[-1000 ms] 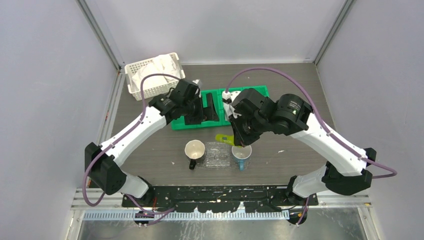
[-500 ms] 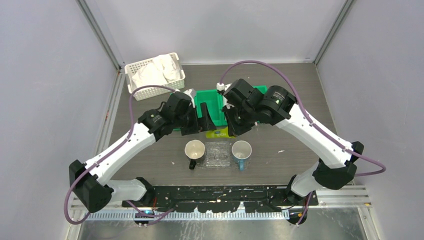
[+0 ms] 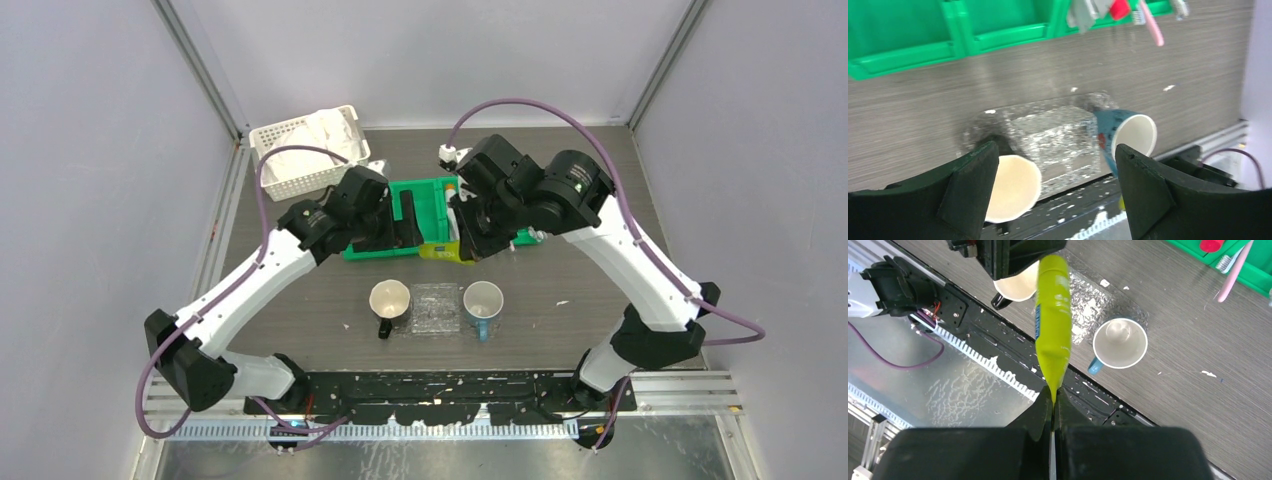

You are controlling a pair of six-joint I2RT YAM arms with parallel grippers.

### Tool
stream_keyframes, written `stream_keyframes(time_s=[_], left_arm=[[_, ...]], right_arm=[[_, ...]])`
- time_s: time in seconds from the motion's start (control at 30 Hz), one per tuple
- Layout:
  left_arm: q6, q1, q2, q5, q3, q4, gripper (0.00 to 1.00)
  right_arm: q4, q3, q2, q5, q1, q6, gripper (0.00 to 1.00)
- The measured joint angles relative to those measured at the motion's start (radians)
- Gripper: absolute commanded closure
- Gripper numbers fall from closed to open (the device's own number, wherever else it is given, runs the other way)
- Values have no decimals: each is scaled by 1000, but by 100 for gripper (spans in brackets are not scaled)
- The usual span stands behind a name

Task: Prepare toiletry sets of a toothbrush and toothpaste on the tray

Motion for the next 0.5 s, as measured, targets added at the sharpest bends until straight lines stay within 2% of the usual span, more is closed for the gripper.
stream_keyframes(time_s=[0.2, 0.5], left_arm=[[72, 37, -28, -112, 34, -142, 11], [104, 48, -151, -137, -40, -185, 10]], right_arm=[[-22, 81, 115, 25, 0, 6, 99], [-31, -4, 181, 16, 3, 37, 99]])
